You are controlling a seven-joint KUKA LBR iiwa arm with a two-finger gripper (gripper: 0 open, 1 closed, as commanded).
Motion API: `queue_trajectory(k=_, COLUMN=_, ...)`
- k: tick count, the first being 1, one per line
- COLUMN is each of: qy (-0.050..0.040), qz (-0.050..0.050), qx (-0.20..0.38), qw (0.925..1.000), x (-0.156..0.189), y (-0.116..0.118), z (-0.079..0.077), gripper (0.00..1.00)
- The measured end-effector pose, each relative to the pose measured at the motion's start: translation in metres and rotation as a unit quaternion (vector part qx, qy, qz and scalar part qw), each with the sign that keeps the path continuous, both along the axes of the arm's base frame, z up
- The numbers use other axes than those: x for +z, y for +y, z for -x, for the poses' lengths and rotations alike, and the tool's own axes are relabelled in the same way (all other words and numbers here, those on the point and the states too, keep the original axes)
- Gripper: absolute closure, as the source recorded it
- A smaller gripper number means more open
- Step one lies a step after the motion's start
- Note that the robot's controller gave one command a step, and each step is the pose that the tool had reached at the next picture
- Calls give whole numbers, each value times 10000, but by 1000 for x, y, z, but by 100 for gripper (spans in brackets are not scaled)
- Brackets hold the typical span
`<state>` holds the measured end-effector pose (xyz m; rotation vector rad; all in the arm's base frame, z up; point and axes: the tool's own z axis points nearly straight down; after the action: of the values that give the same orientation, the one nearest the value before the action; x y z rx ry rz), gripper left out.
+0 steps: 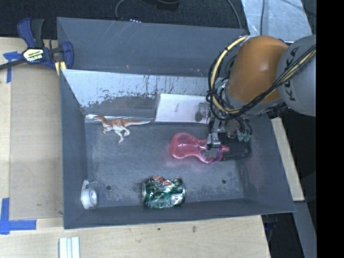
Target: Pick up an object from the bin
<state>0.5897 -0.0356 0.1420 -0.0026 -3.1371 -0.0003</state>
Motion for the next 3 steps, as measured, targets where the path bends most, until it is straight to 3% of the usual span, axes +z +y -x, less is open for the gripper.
queue_trajectory(k=1, qy=-40, qz=2, qx=3, qw=10000, x=5, y=0, z=-2, gripper=0)
queue_trajectory(k=2, qy=-59, qz=6, qx=265, qw=9996, x=-39, y=14, z=13, gripper=0)
queue_trajectory(k=3, qy=-68, qz=2, qx=147, qw=9999, x=-15, y=37, z=19, gripper=100)
